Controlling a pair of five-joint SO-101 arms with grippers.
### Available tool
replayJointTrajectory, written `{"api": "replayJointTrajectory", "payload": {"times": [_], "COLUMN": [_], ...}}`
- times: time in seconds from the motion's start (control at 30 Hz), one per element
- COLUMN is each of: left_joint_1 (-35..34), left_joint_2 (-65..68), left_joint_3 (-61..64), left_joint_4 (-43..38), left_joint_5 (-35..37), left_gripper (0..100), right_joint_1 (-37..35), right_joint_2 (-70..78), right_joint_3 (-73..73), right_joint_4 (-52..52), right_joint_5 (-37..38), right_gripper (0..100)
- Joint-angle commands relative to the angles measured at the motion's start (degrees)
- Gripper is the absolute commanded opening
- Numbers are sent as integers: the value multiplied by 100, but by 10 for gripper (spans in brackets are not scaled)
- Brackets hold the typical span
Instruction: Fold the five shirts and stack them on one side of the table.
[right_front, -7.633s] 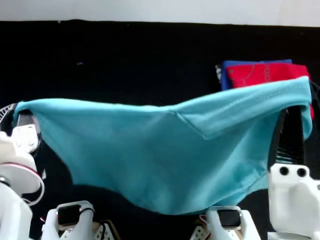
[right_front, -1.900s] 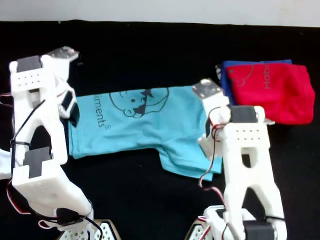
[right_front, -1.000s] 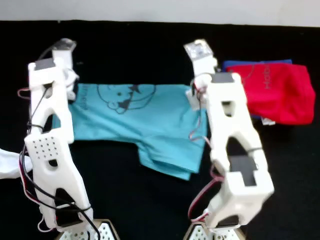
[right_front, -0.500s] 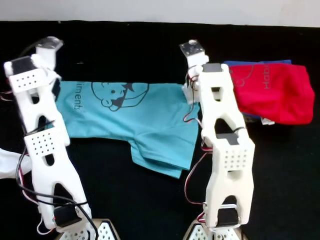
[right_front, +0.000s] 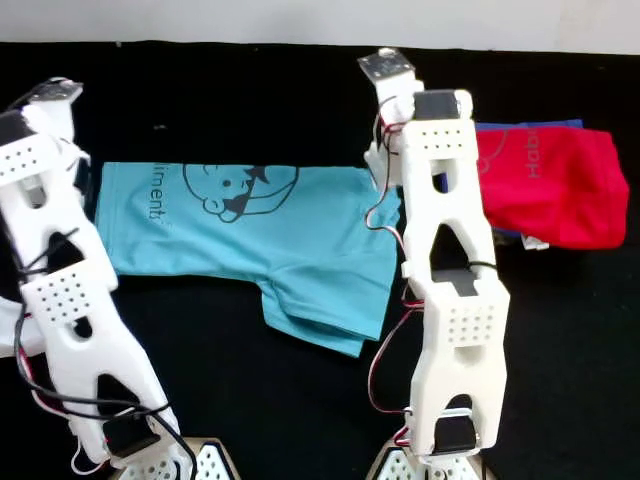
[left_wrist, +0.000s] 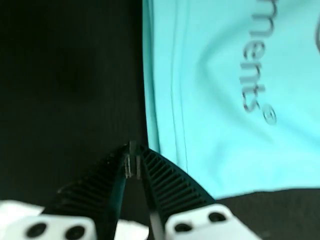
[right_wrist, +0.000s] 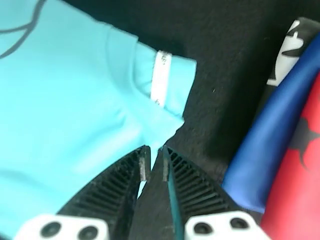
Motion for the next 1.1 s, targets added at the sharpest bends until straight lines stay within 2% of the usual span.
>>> {"api": "replayJointTrajectory", "payload": {"times": [0.0, 0.1, 0.33, 0.43, 0.6, 0.77, 0.93, 1.07], "left_joint_1": [119, 303, -4, -110, -251, -277, -224, -224], "left_joint_2": [-1218, -1596, -1631, -1631, -1692, -1692, -1684, -1684], "left_joint_3": [1455, 2492, 4092, 4365, 4356, 3943, 3284, 2563], "left_joint_4": [18, -123, -1670, -2189, -2470, -2356, -1565, -774], "left_joint_5": [26, 26, 9, 9, 35, 457, 527, 527], "left_gripper": [9, 9, 9, 9, 9, 9, 9, 9], "right_joint_1": [-92, -119, -295, -620, -1288, -1921, -2123, -2246], "right_joint_2": [-444, -470, -1613, -2343, -3213, -3530, -3556, -3582], "right_joint_3": [-576, -734, -356, 532, 2519, 4330, 5560, 5824], "right_joint_4": [426, 549, 558, 549, 488, -444, -1684, -1833], "right_joint_5": [-53, -53, -114, -88, -88, -114, -88, -88], "right_gripper": [58, 58, 57, 57, 57, 56, 59, 63]}}
